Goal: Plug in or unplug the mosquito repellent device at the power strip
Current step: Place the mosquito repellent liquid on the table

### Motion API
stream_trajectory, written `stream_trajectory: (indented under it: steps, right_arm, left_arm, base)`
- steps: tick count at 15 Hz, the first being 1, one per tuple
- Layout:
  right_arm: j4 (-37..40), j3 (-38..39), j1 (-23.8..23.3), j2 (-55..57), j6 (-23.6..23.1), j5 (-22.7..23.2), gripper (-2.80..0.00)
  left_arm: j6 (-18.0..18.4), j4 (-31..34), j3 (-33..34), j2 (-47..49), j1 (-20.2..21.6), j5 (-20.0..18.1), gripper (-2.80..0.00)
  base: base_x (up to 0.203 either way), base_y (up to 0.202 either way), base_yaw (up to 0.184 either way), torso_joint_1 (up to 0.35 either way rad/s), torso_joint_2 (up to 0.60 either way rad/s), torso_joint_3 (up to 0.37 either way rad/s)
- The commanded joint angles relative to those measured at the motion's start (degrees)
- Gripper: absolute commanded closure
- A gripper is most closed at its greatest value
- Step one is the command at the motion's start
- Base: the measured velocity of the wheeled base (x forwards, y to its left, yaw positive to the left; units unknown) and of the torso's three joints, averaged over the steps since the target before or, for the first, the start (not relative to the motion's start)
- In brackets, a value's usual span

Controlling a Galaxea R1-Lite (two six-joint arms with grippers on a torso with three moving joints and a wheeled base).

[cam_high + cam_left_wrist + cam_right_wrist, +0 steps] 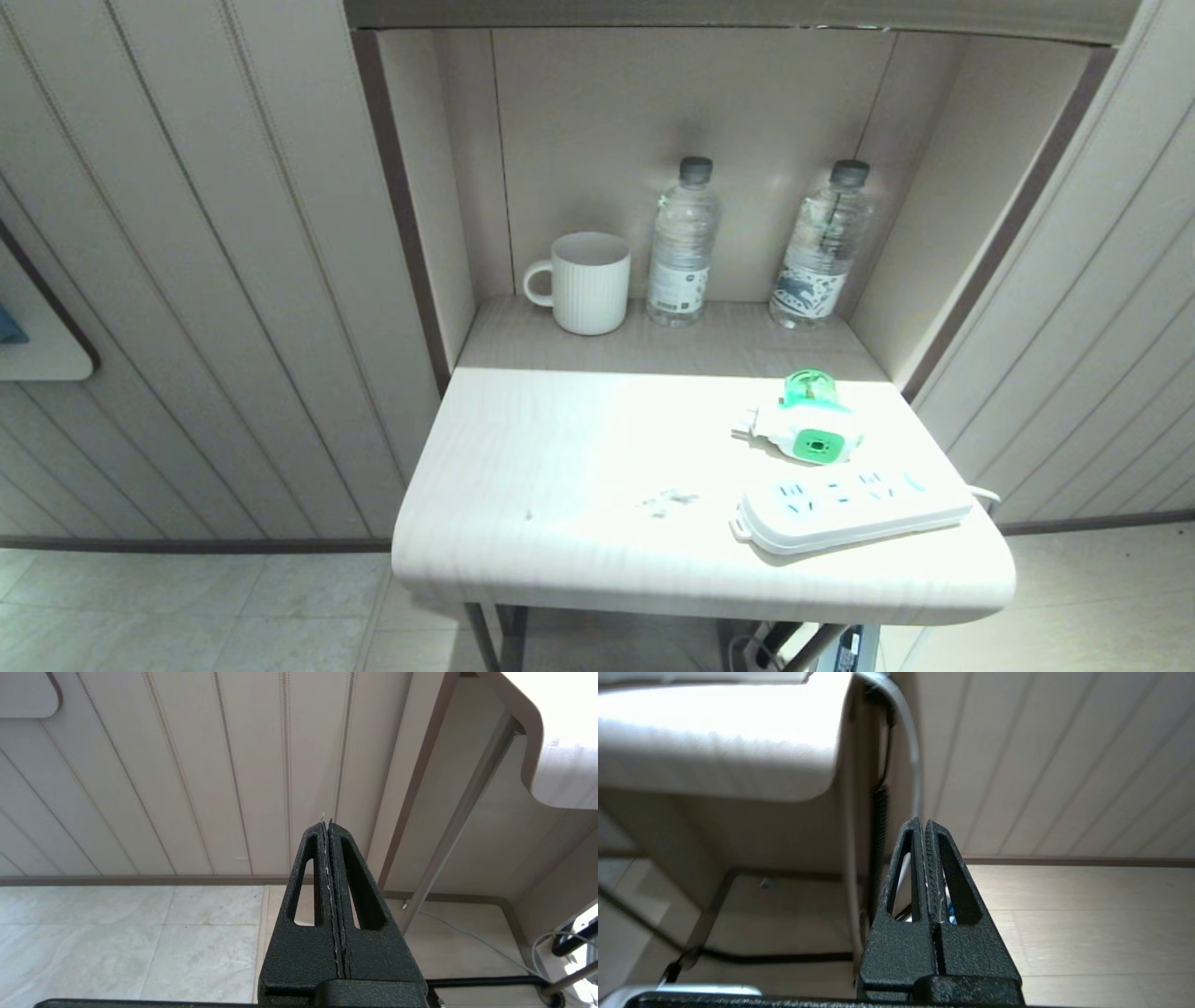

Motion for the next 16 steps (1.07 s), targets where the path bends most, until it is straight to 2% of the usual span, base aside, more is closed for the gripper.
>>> stream_trajectory:
  steps: [1, 5, 8, 13, 16]
  right_arm:
    - [-0.51, 3.02, 0.01, -0.35, 0.29, 4.10, 0.00]
    - [-0.48, 3.02, 0.01, -0.35, 1.97, 3.96, 0.00]
    - [-0.37, 3.02, 0.01, -0.35, -3.08, 4.56, 0.00]
    - [-0.46, 3.02, 0.01, -0.35, -1.09, 4.48, 0.00]
    - [-0.55, 2.93, 0.01, -0.35, -1.48, 4.56, 0.00]
  left_arm:
    - [0.02, 0.03, -0.02, 0.11, -0.02, 0.00, 0.00]
    - [0.02, 0.03, 0.00, 0.06, 0.01, 0.00, 0.00]
    - [0.02, 0.03, 0.07, 0.06, -0.08, 0.00, 0.00]
    - [0.02, 0.03, -0.02, 0.06, 0.01, 0.00, 0.00]
    - [0.02, 0.03, -0.02, 0.06, 0.01, 0.00, 0.00]
  base:
    - [0.000, 0.000, 0.000, 0.000, 0.00, 0.000]
    - [0.000, 0.000, 0.000, 0.000, 0.00, 0.000]
    - [0.000, 0.000, 0.000, 0.000, 0.00, 0.000]
    - [0.000, 0.000, 0.000, 0.000, 0.00, 0.000]
    - [0.000, 0.000, 0.000, 0.000, 0.00, 0.000]
